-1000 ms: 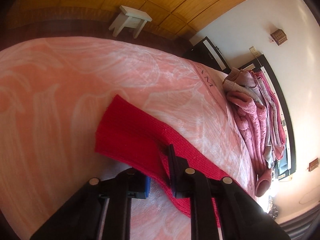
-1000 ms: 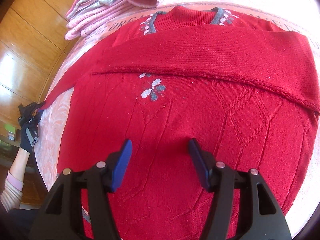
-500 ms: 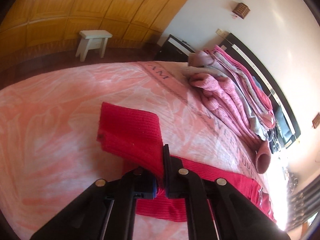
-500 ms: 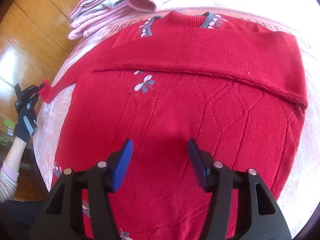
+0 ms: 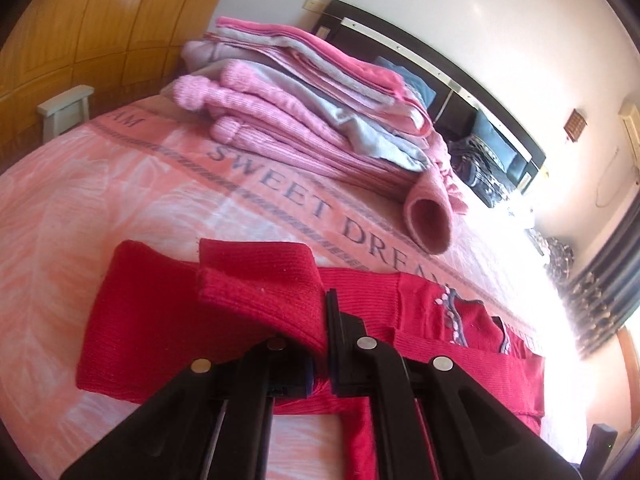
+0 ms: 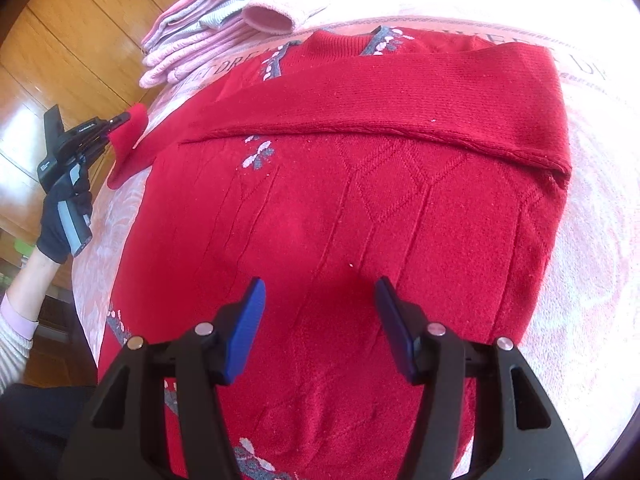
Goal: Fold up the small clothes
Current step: 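Lay the sleeve with the left tool across the sweater body and release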
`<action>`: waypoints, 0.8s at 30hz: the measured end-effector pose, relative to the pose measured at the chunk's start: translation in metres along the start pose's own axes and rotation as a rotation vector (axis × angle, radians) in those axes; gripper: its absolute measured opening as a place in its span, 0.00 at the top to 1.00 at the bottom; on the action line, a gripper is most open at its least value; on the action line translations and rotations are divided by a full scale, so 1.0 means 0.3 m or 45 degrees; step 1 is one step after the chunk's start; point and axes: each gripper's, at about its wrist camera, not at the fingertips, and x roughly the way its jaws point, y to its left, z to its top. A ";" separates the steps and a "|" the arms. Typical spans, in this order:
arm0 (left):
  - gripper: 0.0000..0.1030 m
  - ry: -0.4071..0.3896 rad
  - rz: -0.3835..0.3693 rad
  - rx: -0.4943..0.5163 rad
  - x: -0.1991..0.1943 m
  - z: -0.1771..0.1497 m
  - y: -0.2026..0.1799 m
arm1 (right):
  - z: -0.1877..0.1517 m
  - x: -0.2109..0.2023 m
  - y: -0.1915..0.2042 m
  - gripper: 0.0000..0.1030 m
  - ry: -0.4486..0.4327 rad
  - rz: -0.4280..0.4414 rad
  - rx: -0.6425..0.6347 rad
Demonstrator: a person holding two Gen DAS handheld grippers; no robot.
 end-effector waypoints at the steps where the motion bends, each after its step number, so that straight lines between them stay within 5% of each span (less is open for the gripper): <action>1: 0.95 0.010 -0.010 0.024 0.015 -0.008 -0.041 | -0.003 -0.006 -0.009 0.45 -0.004 0.004 0.008; 24: 0.95 0.194 -0.262 0.271 0.245 -0.338 -0.758 | -0.072 -0.090 -0.168 0.45 -0.041 0.021 0.091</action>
